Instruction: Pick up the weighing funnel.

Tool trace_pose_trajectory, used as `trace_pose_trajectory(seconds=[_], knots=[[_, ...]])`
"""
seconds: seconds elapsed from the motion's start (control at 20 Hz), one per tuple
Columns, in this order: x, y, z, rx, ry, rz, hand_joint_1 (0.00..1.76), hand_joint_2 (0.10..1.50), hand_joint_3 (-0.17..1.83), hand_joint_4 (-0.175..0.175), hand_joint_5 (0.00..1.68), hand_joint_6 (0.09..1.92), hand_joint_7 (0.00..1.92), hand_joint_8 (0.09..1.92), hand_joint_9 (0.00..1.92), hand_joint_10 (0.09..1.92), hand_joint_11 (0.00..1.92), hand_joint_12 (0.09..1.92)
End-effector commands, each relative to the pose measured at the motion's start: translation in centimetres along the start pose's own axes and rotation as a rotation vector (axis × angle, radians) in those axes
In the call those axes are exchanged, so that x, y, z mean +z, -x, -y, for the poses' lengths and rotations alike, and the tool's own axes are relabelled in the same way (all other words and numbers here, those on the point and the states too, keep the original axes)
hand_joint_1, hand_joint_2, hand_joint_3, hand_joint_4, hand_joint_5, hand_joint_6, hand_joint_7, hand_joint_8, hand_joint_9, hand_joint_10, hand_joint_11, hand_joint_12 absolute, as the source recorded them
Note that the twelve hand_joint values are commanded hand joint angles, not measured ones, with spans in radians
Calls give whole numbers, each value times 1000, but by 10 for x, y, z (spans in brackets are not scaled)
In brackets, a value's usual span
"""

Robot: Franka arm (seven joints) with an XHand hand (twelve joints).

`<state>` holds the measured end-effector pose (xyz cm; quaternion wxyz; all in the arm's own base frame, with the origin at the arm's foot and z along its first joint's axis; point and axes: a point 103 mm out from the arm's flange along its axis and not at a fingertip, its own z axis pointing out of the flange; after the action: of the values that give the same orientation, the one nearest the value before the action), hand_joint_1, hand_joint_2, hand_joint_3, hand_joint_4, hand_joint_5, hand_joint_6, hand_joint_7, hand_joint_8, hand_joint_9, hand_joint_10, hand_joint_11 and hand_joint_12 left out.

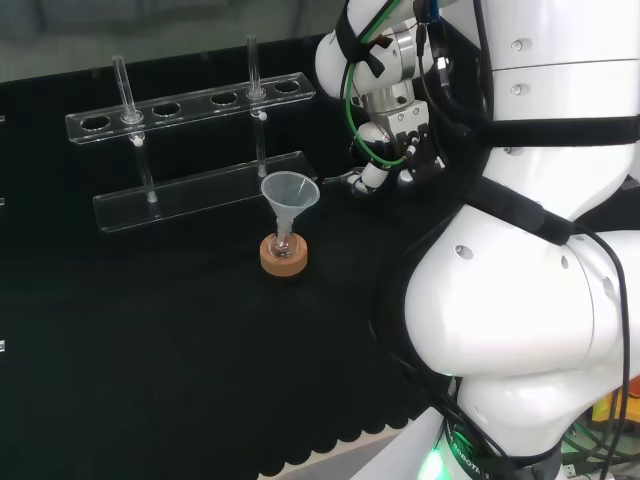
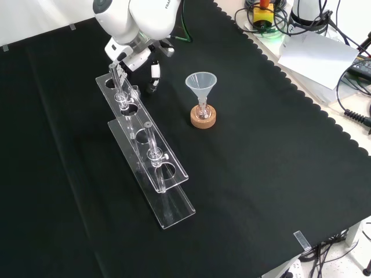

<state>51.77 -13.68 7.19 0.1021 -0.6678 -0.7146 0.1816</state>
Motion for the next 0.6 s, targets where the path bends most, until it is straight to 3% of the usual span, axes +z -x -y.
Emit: trace_pose_trajectory(seconds=[0.05,0.6], knots=[[2,0,-4,8,7,15,849,660,545,-45,672,141,429,663,672,557,354,1376],[2,4,-7,28,20,17,869,657,572,-42,636,310,427,663,684,539,358,1371]])
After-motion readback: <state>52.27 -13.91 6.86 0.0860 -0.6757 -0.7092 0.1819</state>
